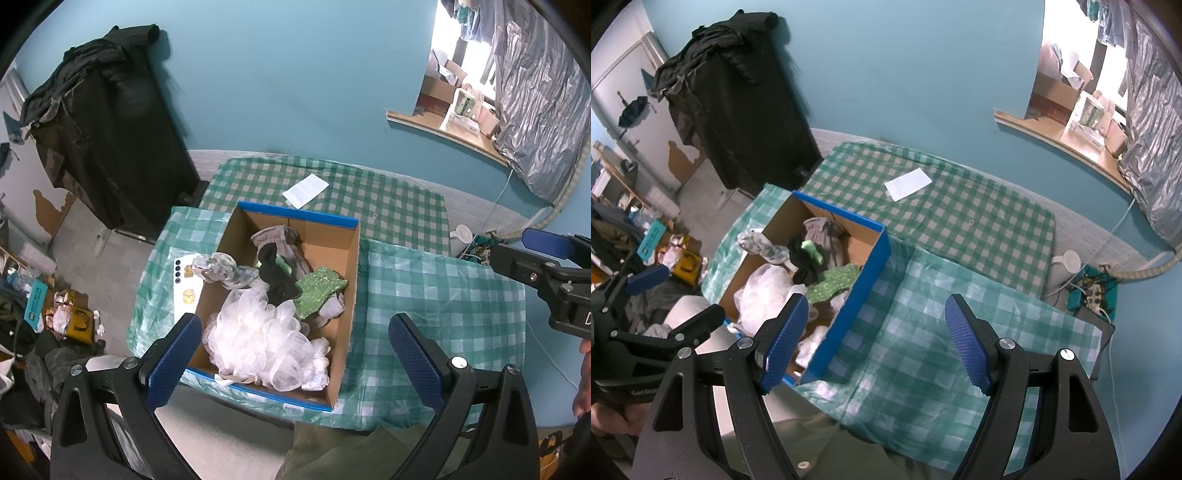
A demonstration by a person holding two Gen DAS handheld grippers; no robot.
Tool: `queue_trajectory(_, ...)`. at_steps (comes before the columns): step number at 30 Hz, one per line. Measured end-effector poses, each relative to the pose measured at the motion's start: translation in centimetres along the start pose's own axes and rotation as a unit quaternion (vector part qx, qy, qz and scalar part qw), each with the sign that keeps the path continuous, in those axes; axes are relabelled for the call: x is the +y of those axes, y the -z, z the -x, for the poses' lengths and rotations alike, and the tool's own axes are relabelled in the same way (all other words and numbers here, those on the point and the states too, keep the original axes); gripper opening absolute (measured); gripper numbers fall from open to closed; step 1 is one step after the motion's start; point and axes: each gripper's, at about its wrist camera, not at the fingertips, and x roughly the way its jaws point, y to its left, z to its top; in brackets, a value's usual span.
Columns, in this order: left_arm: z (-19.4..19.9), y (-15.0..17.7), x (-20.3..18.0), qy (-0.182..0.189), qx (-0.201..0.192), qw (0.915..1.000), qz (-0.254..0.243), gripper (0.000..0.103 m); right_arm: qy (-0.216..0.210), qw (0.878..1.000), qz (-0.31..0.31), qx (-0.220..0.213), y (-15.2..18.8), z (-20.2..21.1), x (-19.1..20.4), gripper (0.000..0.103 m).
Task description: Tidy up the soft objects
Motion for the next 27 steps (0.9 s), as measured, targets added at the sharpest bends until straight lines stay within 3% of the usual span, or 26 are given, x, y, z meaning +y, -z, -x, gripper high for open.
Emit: queue_trajectory(27,-0.03,0.04,0.52,-0.002,0.001,1.0,-0.001,0.102,-0.001,1.0,0.0,0.0,0.18,0.17,-0.01,0.076)
